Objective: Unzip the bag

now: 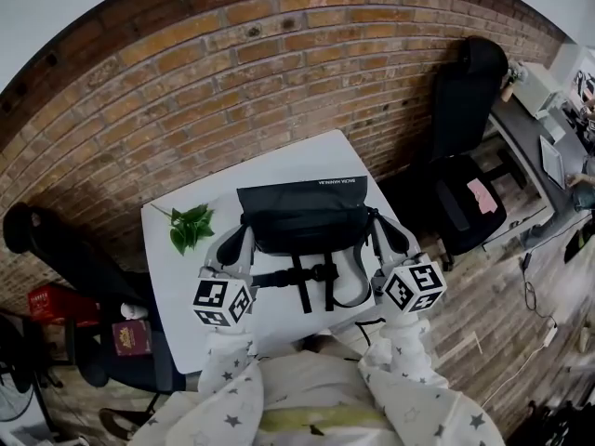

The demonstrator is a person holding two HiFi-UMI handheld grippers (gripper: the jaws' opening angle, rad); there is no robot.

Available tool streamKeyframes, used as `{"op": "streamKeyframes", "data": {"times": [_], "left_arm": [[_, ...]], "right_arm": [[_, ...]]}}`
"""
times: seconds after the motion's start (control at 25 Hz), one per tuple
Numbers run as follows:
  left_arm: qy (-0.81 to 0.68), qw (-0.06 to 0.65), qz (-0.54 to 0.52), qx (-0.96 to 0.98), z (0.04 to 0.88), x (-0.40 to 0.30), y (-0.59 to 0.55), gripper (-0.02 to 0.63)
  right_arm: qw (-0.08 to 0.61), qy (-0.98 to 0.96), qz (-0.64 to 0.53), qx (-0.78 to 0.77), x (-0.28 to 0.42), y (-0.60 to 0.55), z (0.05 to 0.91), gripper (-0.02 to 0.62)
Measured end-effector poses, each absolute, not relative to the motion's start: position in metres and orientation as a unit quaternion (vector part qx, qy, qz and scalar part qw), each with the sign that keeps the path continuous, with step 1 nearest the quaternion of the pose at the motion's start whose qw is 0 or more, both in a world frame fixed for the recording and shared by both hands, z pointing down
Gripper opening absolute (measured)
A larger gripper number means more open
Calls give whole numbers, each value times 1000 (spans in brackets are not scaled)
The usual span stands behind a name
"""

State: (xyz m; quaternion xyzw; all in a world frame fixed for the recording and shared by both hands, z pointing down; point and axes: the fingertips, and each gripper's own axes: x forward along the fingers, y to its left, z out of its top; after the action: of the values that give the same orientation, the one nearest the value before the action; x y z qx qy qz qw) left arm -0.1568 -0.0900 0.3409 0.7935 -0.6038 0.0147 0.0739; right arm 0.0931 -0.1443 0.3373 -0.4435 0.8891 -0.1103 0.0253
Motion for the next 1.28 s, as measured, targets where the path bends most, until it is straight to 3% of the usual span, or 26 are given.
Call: {"op": "streamKeyframes", "data": {"times": [1.28], "left_arm": [[-632, 51, 2, 773, 322, -173, -80, -2]], "right_arm": [[62, 880, -104, -460, 112, -139, 320, 8]]}}
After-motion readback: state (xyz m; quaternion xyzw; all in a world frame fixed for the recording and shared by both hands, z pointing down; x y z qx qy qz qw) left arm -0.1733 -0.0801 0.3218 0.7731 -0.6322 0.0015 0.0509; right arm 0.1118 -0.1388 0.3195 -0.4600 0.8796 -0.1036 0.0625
